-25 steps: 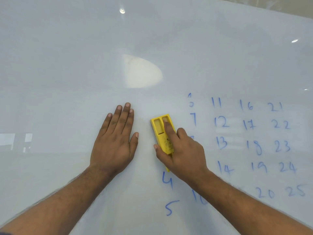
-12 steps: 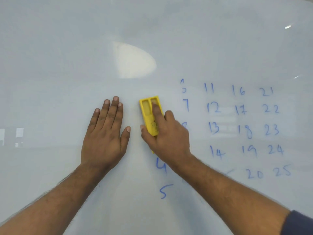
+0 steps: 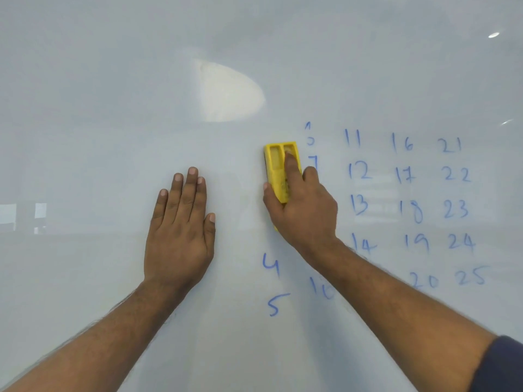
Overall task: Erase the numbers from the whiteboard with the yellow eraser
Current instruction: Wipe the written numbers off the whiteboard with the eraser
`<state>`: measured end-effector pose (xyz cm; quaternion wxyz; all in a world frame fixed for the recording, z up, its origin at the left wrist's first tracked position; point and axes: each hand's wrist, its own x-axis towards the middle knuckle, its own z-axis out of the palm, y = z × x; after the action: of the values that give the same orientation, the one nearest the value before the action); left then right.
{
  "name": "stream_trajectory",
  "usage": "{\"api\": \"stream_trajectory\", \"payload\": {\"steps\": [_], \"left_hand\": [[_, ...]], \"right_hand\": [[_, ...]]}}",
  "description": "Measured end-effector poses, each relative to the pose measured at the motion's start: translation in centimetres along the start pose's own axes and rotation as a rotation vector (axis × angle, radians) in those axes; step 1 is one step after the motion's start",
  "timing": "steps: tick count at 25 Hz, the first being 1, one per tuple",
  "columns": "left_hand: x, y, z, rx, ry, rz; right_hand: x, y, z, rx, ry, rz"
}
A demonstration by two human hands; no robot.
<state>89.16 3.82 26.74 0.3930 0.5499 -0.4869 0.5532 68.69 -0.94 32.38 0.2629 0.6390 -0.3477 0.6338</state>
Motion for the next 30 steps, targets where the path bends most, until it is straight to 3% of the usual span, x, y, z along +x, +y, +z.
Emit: {"api": "stream_trajectory", "payload": {"steps": [5, 12, 18, 22, 26, 30], "left_hand": [[-1.2, -0.2, 0.1, -0.001, -0.012, 0.024], [-2.4, 0.0, -0.1, -0.005, -0.026, 0.025], [-4.3, 0.0, -0.1, -0.007, -0.041, 0.006], [-5.0, -0.3, -0.1, -0.013, -0.043, 0.020], [-5.4, -0.5, -0.2, -0.021, -0.044, 0.033], [-5.5, -0.8, -0.3, -0.030, -0.051, 0.054]], "right_hand": [[-4.2, -1.7, 1.0, -0.023, -0.011, -0.144], [-9.2, 2.6, -0.5, -0.046, -0.111, -0.343], [-5.4, 0.0, -0.6, 0.084, -0.084, -0.024], [-8.3, -1.7, -0.2, 0.080, -0.142, -0.131], [-13.1, 0.6, -0.8, 0.037, -0.210, -0.257], [-13.0, 3.7, -1.7, -0.013, -0.180, -0.231]]}}
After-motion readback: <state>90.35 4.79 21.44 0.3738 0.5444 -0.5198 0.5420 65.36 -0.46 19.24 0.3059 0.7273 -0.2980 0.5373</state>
